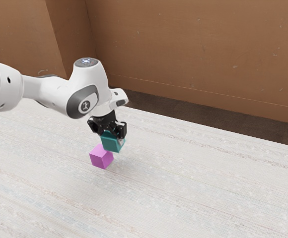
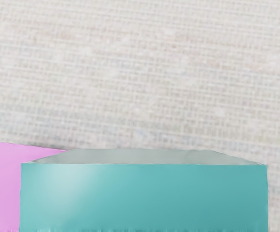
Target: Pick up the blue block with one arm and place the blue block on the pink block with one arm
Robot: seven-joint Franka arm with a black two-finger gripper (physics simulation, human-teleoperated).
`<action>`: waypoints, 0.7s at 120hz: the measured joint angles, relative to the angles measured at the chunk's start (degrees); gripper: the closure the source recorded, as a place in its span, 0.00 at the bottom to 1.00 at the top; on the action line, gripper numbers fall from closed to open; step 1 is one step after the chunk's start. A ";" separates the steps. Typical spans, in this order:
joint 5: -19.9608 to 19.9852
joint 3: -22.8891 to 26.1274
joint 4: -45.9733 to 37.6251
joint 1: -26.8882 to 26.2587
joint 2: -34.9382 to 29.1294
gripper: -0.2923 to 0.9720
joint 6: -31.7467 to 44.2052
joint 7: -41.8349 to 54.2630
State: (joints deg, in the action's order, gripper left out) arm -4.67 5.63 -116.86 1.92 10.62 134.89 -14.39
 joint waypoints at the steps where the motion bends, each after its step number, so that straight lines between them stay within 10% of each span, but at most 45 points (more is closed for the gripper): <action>1: -0.03 0.00 -0.01 0.15 -0.04 0.48 -0.06 0.03; 84: -0.42 0.09 -0.81 5.76 0.09 0.48 -2.12 6.42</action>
State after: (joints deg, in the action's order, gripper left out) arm -5.09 5.71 -117.67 7.67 10.71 132.77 -7.96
